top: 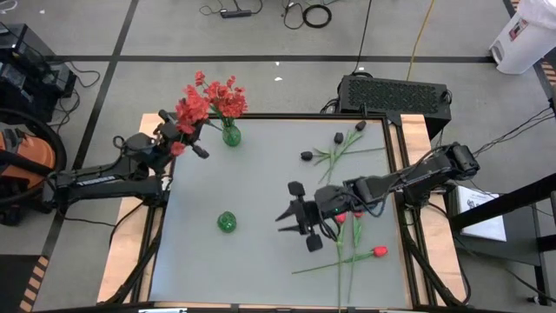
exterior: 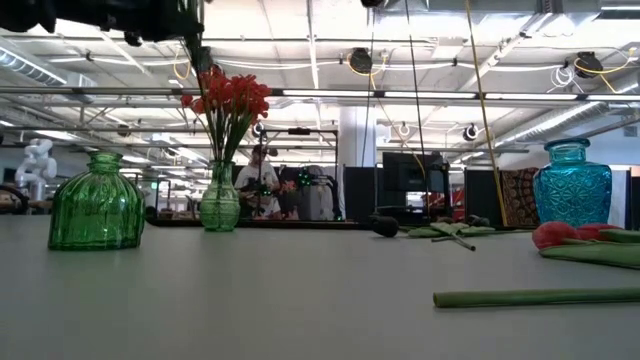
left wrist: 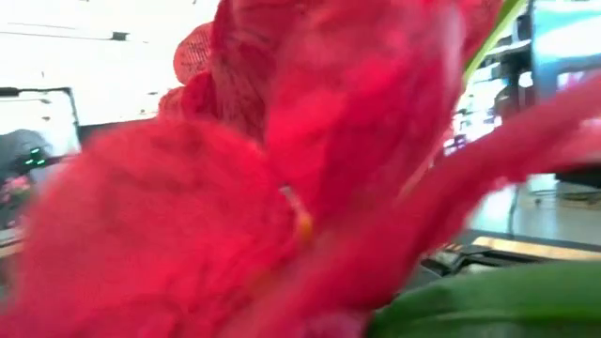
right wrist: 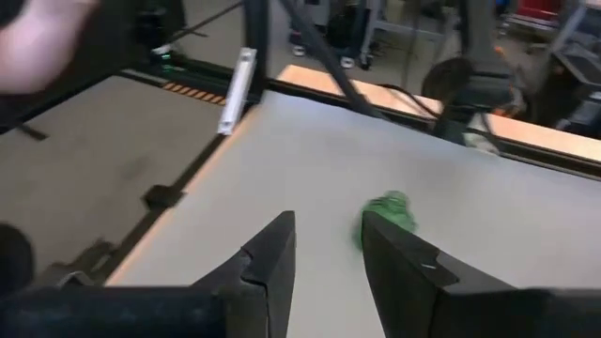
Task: Sort flowers into vase by color
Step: Put the orange flowers into the top green vase
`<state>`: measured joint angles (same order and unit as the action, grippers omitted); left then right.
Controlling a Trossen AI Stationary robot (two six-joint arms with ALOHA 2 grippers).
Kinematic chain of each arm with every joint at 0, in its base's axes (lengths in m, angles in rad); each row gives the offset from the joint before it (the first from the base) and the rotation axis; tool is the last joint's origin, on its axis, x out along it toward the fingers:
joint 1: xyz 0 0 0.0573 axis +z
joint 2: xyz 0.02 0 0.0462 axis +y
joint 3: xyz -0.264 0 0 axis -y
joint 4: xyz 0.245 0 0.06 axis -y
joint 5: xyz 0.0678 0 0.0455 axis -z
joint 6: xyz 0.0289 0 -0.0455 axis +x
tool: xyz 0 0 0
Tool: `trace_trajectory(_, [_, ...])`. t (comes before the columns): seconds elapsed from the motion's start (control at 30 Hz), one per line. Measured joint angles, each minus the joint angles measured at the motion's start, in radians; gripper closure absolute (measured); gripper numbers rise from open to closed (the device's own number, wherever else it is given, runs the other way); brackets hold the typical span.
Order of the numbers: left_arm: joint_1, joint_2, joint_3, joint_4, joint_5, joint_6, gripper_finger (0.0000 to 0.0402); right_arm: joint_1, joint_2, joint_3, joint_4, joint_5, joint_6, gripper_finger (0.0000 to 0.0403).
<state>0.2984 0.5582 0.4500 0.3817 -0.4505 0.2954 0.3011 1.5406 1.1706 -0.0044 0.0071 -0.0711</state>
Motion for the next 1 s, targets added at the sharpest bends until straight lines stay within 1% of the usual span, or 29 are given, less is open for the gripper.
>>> trace_trajectory(0.27, [0.081,0.061,-0.001,0.011,0.005,-0.011,0.0386,0.070,0.000,0.000,0.001,0.000,0.000,0.0287])
trace_trajectory(0.37, [0.106,0.094,-0.001,0.048,0.054,-0.029,0.0386,0.084,0.000,0.000,0.002,0.000,0.000,0.0287])
trace_trajectory(0.5, [0.123,0.144,-0.001,0.107,0.082,-0.053,0.0386,0.094,0.000,0.000,0.002,0.001,0.000,0.0287])
trace_trajectory(0.87, [0.176,0.223,-0.001,0.126,0.084,-0.045,0.0386,0.095,0.000,0.000,0.002,0.001,0.004,0.0287])
trace_trajectory(1.0, [0.196,0.240,-0.001,0.144,0.109,-0.045,0.0386,0.095,0.000,0.000,0.002,0.001,0.004,0.0287])
